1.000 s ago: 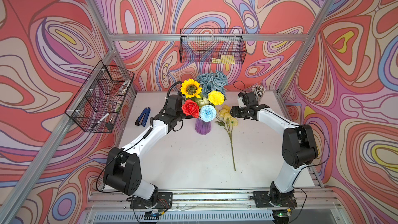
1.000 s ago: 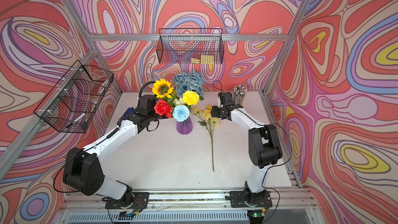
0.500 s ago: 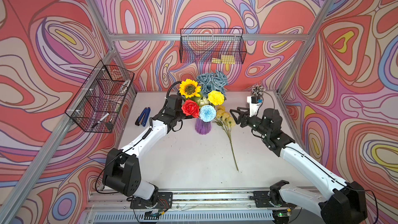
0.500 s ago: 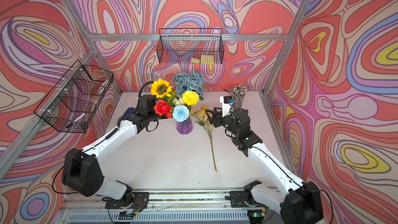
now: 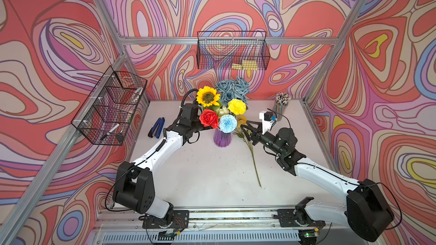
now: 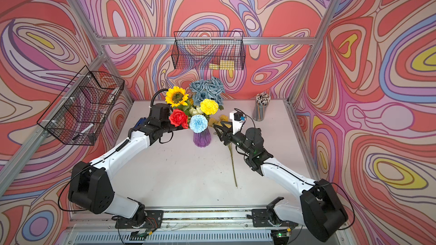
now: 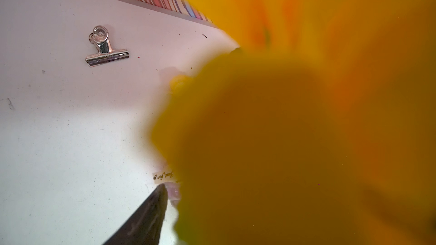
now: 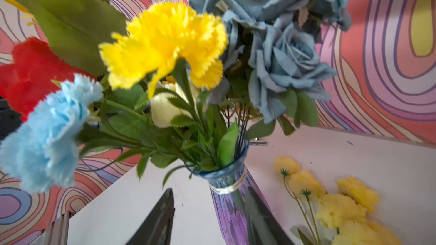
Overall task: Pick out yellow flowers from the vase
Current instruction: Pick up the flower from the vase.
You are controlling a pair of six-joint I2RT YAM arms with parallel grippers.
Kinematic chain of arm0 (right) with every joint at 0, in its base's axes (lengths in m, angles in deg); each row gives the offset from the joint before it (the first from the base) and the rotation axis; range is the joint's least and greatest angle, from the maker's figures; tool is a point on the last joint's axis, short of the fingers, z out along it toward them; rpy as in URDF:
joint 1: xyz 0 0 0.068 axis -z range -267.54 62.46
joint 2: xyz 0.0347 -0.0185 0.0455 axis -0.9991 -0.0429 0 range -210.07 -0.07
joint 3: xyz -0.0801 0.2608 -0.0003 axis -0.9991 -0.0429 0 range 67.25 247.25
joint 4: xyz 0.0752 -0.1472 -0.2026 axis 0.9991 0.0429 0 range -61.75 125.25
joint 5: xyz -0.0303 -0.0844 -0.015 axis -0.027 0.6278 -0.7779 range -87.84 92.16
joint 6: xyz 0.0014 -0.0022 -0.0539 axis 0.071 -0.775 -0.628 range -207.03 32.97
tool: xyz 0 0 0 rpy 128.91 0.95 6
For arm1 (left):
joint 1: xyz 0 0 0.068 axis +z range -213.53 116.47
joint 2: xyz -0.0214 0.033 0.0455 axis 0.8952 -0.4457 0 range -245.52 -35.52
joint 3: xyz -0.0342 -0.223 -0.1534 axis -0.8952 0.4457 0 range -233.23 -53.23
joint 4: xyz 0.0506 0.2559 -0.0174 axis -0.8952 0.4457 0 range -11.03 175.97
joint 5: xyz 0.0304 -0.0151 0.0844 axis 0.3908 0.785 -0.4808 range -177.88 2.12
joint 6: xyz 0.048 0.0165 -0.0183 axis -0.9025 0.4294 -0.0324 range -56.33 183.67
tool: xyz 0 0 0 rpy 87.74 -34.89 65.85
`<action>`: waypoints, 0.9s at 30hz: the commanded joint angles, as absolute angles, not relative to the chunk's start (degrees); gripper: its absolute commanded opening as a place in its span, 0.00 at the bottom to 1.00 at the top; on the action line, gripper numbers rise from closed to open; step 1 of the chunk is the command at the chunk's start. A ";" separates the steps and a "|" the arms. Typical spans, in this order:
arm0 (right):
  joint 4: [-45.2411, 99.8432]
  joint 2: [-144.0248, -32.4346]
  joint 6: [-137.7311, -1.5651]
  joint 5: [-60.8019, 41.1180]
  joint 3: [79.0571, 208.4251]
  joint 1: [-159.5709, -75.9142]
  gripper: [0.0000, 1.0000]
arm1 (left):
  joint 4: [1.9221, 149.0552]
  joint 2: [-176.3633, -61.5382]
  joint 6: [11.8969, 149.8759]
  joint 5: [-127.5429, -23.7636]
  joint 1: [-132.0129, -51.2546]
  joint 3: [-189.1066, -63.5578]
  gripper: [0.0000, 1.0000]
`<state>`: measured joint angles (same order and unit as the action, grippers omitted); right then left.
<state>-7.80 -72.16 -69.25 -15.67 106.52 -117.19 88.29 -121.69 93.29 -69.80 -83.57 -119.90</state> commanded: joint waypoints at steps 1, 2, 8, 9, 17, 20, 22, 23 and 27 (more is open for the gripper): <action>-11.74 -74.63 -70.82 -17.37 109.96 -117.69 0.48 | 88.37 -122.83 94.42 -68.64 -83.10 -119.16 0.72; -11.98 -75.47 -70.86 -17.57 110.80 -117.86 0.47 | 88.37 -122.83 94.43 -68.49 -83.05 -119.31 0.72; -11.64 -79.56 -71.13 -19.71 114.83 -118.90 0.45 | 88.97 -122.59 94.05 -68.65 -82.85 -119.50 0.72; -11.52 -79.90 -71.12 -19.73 115.17 -119.08 0.45 | 89.06 -122.57 93.99 -68.72 -82.85 -119.54 0.72; -9.37 -83.10 -72.70 -19.73 118.96 -121.11 0.44 | 89.16 -122.38 93.73 -68.68 -82.43 -119.15 0.72; -8.46 -84.31 -72.87 -19.44 120.78 -121.60 0.40 | 89.17 -122.40 93.74 -68.52 -82.37 -119.19 0.72; -8.04 -84.85 -73.37 -18.71 121.47 -121.73 0.33 | 89.21 -122.31 93.68 -68.63 -82.34 -119.21 0.72; -7.67 -84.75 -73.72 -18.27 121.55 -121.72 0.31 | 89.25 -122.26 93.59 -68.65 -82.39 -119.18 0.72; -5.51 -83.94 -74.92 -16.57 121.92 -121.70 0.19 | 89.34 -122.08 93.33 -68.74 -82.40 -119.16 0.72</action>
